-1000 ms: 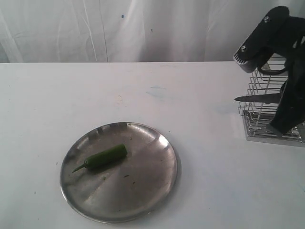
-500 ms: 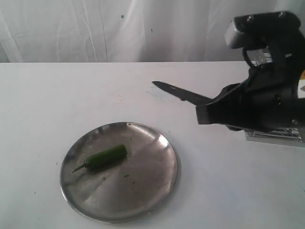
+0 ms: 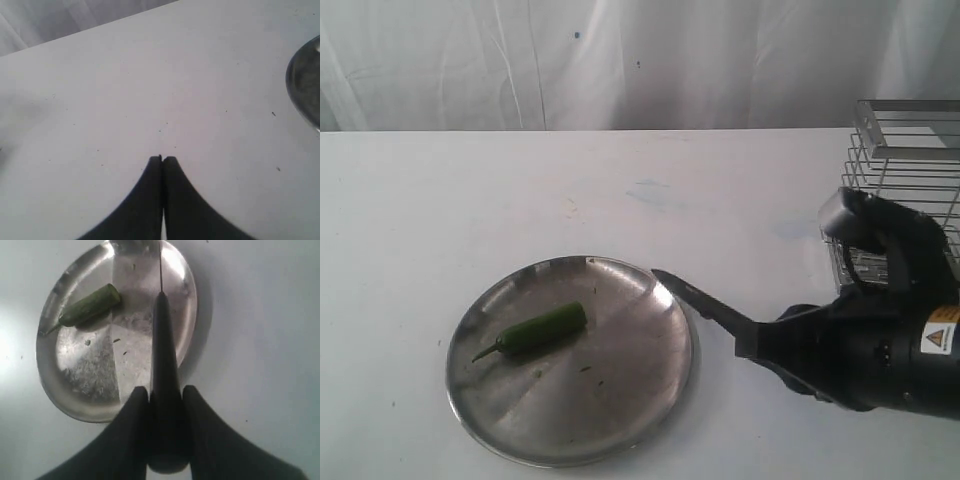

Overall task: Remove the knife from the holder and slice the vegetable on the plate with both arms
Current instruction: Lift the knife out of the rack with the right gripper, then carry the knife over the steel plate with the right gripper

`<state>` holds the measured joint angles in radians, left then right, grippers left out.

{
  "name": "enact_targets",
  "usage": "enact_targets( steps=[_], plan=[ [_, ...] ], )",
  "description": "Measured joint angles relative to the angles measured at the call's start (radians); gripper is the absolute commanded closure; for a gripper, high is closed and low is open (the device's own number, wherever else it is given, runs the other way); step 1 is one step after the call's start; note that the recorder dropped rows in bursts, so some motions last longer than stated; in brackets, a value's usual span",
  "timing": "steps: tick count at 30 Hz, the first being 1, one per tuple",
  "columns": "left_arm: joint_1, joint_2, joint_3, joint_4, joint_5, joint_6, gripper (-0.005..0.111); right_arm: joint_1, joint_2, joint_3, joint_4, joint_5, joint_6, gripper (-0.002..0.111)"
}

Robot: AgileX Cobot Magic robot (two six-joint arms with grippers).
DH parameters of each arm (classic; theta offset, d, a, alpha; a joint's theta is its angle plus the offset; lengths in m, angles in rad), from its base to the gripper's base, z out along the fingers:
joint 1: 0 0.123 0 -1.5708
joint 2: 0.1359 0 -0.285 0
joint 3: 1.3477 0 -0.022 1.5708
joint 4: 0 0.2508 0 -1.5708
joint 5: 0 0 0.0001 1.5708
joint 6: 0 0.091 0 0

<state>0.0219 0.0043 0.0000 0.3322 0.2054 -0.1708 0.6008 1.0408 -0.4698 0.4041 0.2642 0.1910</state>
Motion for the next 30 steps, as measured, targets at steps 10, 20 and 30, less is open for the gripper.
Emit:
enact_targets(
  steps=[10,20,30],
  plan=[
    [0.000,0.000,0.000,0.000,0.000,0.000,0.107,0.002,0.000,0.094,0.141,-0.188,0.030,0.108],
    [0.000,0.000,0.000,0.000,0.000,0.000,0.107,0.126,0.006,0.094,0.151,-0.275,0.078,0.108],
    [0.000,0.000,0.000,0.000,0.000,0.000,0.107,0.164,0.112,0.094,-0.048,-0.441,0.072,0.108]
  ],
)
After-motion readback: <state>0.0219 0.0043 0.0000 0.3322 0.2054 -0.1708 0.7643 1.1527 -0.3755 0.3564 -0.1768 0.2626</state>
